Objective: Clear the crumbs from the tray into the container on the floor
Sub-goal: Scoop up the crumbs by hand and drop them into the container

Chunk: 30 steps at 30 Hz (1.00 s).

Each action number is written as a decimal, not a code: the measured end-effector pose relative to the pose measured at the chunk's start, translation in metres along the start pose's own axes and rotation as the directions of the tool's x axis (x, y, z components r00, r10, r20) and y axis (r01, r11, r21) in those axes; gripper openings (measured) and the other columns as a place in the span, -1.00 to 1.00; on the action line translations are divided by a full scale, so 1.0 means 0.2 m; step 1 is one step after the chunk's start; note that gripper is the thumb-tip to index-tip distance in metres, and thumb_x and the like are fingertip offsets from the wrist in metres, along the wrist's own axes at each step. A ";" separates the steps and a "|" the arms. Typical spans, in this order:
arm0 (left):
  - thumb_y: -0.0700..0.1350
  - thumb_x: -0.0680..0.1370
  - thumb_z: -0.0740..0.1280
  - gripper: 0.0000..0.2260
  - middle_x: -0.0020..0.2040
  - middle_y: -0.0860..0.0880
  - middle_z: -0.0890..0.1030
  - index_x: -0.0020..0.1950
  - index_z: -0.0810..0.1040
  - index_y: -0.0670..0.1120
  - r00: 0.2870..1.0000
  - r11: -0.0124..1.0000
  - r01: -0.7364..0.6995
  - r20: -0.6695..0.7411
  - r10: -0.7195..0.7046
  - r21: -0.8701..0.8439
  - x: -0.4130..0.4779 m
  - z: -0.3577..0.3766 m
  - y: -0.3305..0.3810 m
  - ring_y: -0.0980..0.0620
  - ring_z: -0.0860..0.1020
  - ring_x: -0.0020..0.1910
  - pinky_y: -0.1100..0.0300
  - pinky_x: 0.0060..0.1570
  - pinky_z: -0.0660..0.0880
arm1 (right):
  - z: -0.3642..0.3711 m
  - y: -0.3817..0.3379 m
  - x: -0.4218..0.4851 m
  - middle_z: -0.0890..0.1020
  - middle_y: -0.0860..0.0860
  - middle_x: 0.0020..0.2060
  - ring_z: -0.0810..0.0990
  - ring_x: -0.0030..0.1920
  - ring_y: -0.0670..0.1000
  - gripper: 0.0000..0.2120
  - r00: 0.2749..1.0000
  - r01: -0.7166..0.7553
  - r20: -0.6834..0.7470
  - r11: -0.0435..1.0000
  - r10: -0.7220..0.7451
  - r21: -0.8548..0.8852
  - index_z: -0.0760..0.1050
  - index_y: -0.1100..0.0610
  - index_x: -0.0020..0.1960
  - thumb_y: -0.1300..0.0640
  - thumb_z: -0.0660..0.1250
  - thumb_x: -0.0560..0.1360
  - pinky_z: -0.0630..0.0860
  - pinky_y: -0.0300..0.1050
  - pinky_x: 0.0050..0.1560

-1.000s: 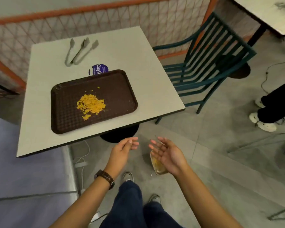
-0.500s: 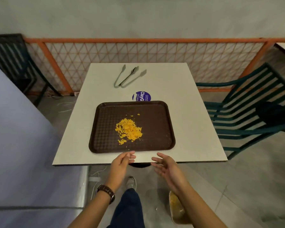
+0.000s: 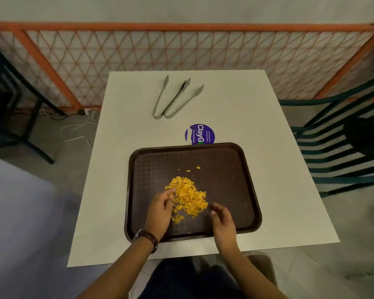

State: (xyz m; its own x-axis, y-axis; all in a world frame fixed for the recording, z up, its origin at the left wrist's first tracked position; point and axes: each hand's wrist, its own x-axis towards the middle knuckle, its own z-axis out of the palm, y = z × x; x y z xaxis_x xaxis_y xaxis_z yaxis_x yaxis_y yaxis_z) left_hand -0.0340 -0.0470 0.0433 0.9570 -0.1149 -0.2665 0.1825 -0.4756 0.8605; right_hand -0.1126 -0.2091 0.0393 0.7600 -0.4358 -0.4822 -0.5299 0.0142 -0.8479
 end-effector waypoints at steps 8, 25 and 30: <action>0.02 0.60 0.04 -0.56 0.52 0.02 0.12 0.47 0.20 -0.04 0.979 0.920 -0.196 0.125 0.162 0.340 0.28 0.13 -0.10 0.08 0.02 0.51 0.24 0.41 -0.17 | 0.25 0.12 0.08 -0.06 -0.18 0.52 -0.20 0.52 -0.12 -0.42 0.990 0.142 0.044 0.957 -0.135 -0.252 -0.02 -0.06 0.52 -0.21 -0.01 0.57 -0.21 -0.19 0.45; 0.38 0.44 -0.30 -0.23 0.48 0.12 0.08 0.49 0.07 -0.05 0.903 0.906 -0.301 0.395 0.171 0.297 0.29 0.27 -0.17 0.15 0.00 0.50 0.18 0.48 -0.26 | 0.58 0.10 0.21 -0.01 -0.12 0.54 -0.15 0.52 -0.18 -0.36 0.978 0.150 -0.124 0.981 -0.165 -0.124 -0.09 0.01 0.53 -0.25 -0.07 0.55 -0.18 0.09 0.53; 0.45 0.43 -0.15 -0.29 0.49 0.07 0.20 0.45 0.13 0.07 0.934 0.996 -0.059 0.350 0.078 -0.064 0.25 0.30 -0.15 0.13 0.14 0.48 0.06 0.51 -0.03 | 0.57 -0.01 0.19 0.07 -0.19 0.50 -0.03 0.48 -0.30 -0.28 0.989 0.146 -0.013 0.987 -0.145 0.074 -0.01 -0.03 0.50 -0.41 -0.08 0.47 -0.08 -0.17 0.52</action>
State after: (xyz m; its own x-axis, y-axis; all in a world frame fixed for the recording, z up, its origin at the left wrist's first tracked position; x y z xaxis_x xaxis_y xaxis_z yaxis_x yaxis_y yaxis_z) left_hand -0.0058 -0.0906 -0.0214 0.8286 -0.4494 -0.3338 0.1398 -0.4114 0.9007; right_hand -0.0396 -0.1236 -0.0033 0.8240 -0.4446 -0.3512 -0.3843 0.0168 -0.9230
